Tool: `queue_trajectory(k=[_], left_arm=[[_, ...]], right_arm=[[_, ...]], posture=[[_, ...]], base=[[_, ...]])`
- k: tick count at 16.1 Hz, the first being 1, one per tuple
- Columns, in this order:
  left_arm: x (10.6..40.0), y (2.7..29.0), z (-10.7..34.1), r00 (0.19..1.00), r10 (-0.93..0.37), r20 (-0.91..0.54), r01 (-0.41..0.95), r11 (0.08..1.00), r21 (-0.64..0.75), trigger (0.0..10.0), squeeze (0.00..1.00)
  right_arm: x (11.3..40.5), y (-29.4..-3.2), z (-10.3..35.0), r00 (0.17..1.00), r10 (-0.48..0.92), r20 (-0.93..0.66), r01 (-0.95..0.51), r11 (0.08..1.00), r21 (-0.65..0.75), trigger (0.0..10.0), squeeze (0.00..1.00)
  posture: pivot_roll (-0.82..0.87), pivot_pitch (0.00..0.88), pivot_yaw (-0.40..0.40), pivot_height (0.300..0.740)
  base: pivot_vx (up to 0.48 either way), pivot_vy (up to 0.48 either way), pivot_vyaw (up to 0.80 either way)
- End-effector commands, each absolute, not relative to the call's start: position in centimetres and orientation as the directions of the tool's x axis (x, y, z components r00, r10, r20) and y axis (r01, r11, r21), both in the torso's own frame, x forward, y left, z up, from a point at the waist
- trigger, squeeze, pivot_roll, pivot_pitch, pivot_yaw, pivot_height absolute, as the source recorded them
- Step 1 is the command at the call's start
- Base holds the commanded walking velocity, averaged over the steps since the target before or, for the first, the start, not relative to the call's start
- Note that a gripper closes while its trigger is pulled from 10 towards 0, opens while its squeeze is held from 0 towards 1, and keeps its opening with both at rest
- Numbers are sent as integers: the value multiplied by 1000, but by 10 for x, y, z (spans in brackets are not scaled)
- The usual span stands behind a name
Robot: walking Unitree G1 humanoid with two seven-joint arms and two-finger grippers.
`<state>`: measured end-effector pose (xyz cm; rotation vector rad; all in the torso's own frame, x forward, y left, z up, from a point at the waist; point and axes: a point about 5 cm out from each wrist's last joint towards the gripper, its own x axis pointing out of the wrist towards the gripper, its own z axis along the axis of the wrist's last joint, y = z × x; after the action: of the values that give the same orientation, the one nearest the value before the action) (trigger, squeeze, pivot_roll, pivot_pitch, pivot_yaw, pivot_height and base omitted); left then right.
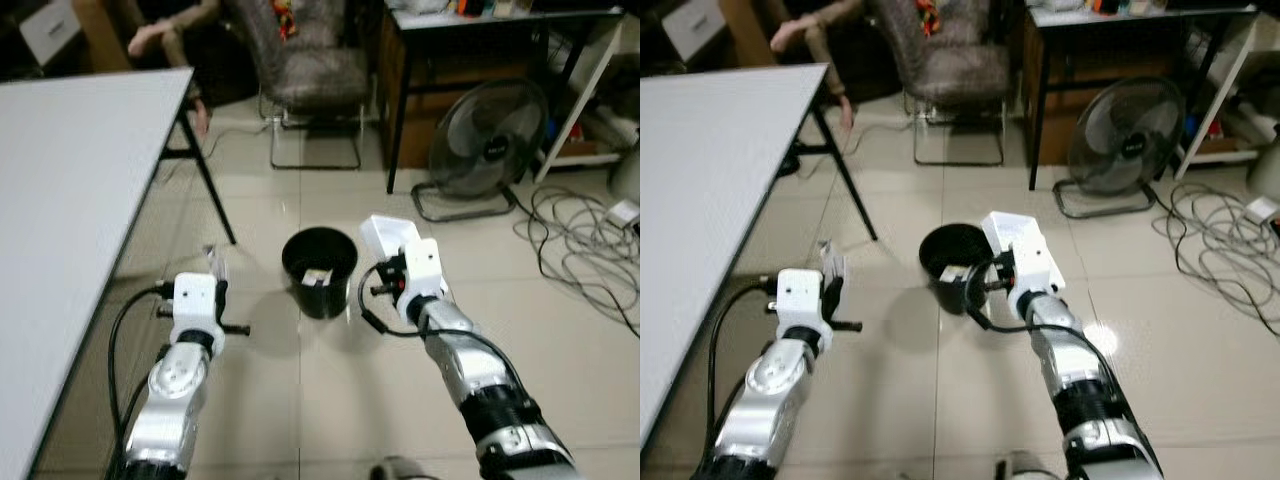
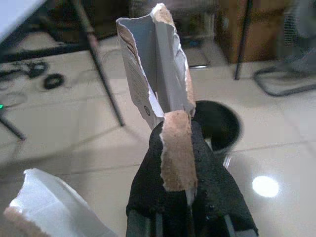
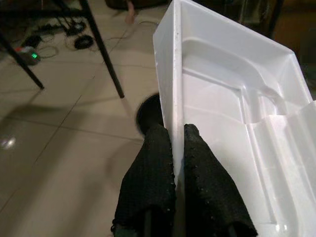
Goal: Picking trash to rubbish bin
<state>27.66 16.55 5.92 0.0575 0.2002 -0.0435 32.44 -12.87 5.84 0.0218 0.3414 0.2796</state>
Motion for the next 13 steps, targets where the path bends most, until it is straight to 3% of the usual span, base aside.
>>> queue_trajectory(k=[1, 13], left_arm=[[275, 169, 56, 978, -33, -208, 50, 996, 76, 10000, 0], [268, 166, 36, 957, -63, -283, 86, 994, 72, 10000, 0]], right_arm=[[322, -125, 53, 898, 273, -346, -255, 962, 98, 10000, 0], [317, -127, 40, 885, 255, -391, -224, 967, 124, 10000, 0]], posture=[[-84, 88, 69, 740], [-83, 94, 73, 740]], base=[[472, 0, 0], [472, 0, 0]])
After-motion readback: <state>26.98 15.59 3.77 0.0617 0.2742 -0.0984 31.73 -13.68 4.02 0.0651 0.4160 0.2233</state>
